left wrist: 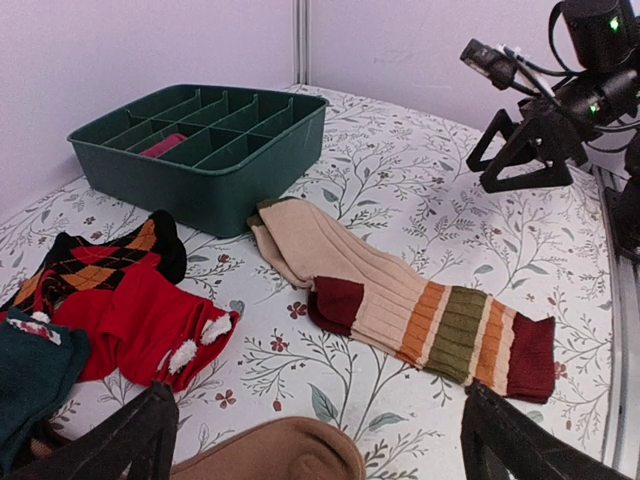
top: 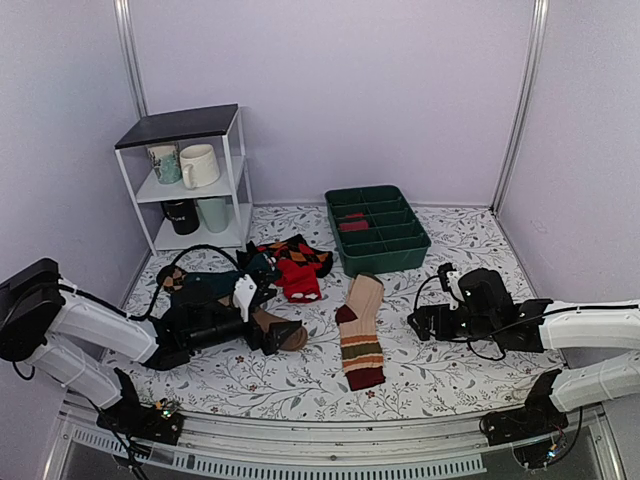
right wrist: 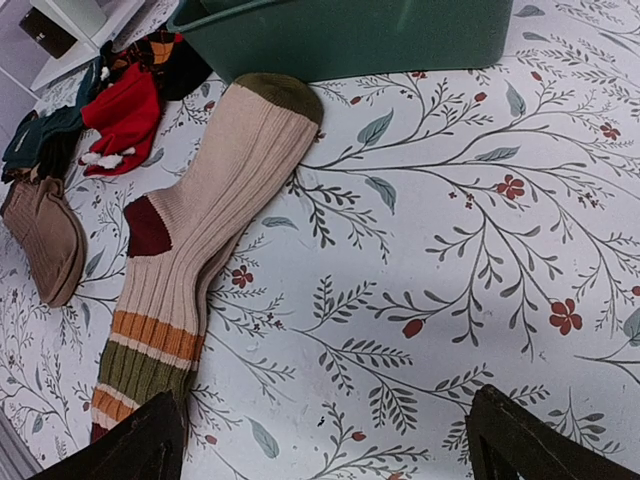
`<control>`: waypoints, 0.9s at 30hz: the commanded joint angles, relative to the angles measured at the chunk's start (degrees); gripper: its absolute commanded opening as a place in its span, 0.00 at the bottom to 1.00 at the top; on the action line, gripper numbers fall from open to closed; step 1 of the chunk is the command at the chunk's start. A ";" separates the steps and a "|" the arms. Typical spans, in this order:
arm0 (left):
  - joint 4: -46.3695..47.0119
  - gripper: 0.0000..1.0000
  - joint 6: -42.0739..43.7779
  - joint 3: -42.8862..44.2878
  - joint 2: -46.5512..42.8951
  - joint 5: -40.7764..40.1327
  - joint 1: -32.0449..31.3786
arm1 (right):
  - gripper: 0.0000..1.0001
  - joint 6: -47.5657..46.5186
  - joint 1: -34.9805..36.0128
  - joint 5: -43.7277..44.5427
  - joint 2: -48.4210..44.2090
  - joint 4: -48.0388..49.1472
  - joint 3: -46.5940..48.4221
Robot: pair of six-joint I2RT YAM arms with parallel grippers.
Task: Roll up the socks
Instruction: Pick up the pair of socks from the center of the board.
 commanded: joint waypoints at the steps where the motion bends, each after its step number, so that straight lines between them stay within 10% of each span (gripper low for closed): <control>1: 5.38 1.00 1.03 -2.12 -1.34 1.92 0.74 | 1.00 -0.14 -0.23 1.69 -1.77 0.86 0.45; 14: 11.33 1.00 1.85 -3.78 -0.67 12.46 0.71 | 0.98 -6.95 0.14 -15.34 -5.37 17.21 -10.32; 27: 6.40 0.99 -0.21 2.57 6.27 29.53 -5.12 | 0.89 -20.04 18.56 -17.95 -0.90 32.80 -15.28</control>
